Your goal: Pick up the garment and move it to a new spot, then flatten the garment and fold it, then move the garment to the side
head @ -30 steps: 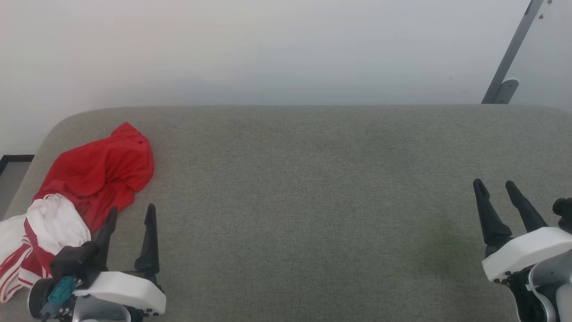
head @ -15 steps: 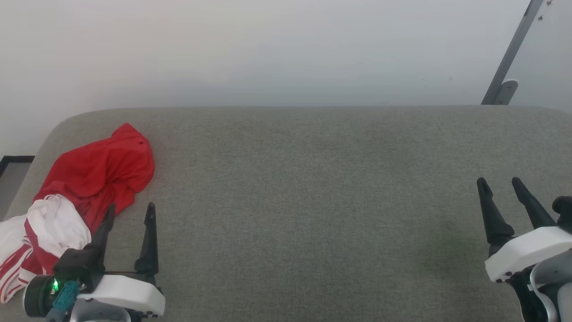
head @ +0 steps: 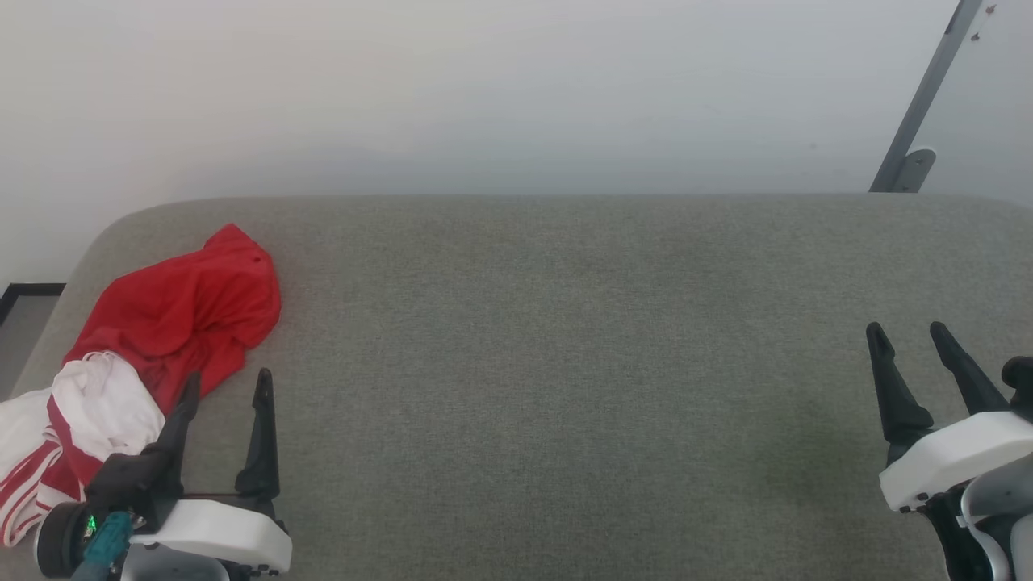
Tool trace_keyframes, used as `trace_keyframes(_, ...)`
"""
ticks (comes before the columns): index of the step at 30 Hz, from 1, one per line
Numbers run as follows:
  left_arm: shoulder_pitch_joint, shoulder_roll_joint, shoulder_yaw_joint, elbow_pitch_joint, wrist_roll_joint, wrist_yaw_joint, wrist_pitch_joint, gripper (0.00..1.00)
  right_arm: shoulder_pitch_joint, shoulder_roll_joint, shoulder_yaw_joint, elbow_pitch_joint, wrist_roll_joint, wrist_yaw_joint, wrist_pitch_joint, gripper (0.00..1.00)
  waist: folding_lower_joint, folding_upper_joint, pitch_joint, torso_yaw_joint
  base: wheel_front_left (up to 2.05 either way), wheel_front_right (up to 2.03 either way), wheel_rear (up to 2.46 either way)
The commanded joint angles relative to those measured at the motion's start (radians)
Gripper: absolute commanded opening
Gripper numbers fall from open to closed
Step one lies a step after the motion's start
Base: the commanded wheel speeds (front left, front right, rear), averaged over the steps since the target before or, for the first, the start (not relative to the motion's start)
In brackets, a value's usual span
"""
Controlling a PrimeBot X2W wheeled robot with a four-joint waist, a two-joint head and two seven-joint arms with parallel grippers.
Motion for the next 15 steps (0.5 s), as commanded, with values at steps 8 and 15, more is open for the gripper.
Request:
trace_keyframes(8,-0.001,-0.017,0.032,0.021,-0.060,-0.040,-0.008,1.00,0.016,-0.005,0.001,-0.010,0.004,0.000,0.003,1.00,-0.0001,0.0000,-0.006,0.025,0.00,0.00,0.00)
trace_keyframes(15,-0.020,-0.012,0.056,0.064,-0.072,-0.056,-0.010,1.00,0.027,-0.015,0.021,-0.017,0.009,0.000,0.008,1.00,-0.0001,0.0000,-0.016,0.083,0.00,0.00,0.00)
